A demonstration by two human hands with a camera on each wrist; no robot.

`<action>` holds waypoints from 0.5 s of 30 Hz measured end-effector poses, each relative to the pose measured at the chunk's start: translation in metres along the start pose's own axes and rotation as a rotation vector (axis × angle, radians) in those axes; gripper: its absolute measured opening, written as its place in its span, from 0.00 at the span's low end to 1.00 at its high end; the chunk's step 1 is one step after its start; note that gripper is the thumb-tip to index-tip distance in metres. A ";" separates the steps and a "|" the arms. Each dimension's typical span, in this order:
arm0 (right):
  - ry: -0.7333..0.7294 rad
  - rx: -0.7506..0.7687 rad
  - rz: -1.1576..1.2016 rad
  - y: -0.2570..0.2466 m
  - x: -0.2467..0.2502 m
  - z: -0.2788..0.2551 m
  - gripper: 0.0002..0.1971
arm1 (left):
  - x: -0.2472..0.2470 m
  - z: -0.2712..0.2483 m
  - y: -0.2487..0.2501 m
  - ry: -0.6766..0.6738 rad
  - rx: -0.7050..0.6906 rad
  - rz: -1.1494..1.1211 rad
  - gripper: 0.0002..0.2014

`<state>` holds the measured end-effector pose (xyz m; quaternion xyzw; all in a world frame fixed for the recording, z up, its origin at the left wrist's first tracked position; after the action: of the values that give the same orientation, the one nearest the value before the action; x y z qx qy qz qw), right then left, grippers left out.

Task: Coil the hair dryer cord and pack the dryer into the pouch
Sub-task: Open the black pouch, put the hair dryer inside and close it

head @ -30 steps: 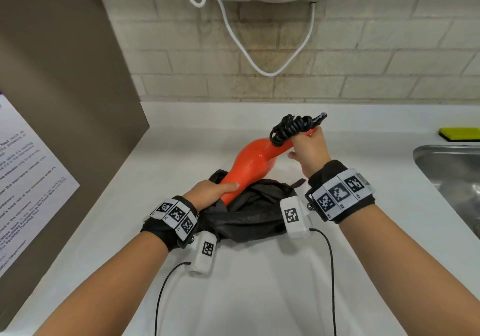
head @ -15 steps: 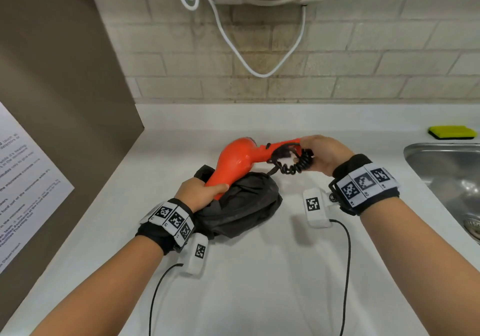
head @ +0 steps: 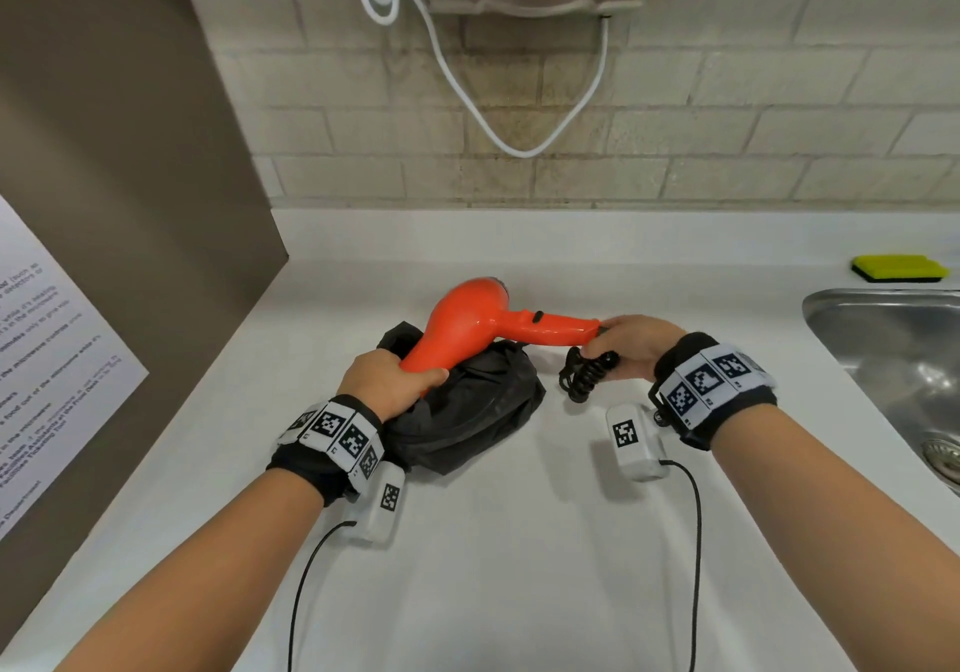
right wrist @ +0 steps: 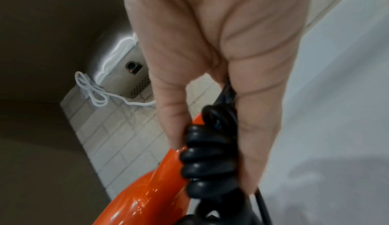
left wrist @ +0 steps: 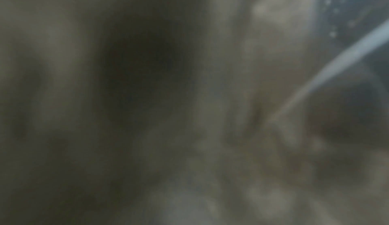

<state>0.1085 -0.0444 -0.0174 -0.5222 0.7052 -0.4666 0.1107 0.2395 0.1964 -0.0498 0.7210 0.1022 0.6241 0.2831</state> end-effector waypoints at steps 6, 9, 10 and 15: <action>0.034 -0.119 0.210 0.017 0.007 0.010 0.10 | 0.000 -0.003 0.002 0.028 -0.007 0.014 0.18; 0.025 -0.163 0.295 0.022 0.010 0.013 0.14 | -0.001 -0.005 0.001 0.036 -0.015 0.002 0.18; 0.019 -0.188 0.317 0.024 0.011 0.014 0.19 | -0.001 -0.005 0.001 0.038 -0.019 -0.004 0.18; -0.027 -0.271 0.362 0.033 0.012 0.017 0.34 | 0.000 -0.009 0.002 0.034 -0.050 -0.020 0.18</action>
<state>0.0932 -0.0631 -0.0485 -0.4034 0.8421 -0.3332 0.1309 0.2309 0.1971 -0.0485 0.7020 0.0983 0.6358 0.3055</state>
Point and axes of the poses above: each hand's wrist, its own z-axis towards the middle knuckle, its own x-axis out of the back of the hand, y = z × x, the point moved 4 cm from there along z, towards the middle knuckle, and after that the axes turned 9 degrees about y, right-handed, at the moved point
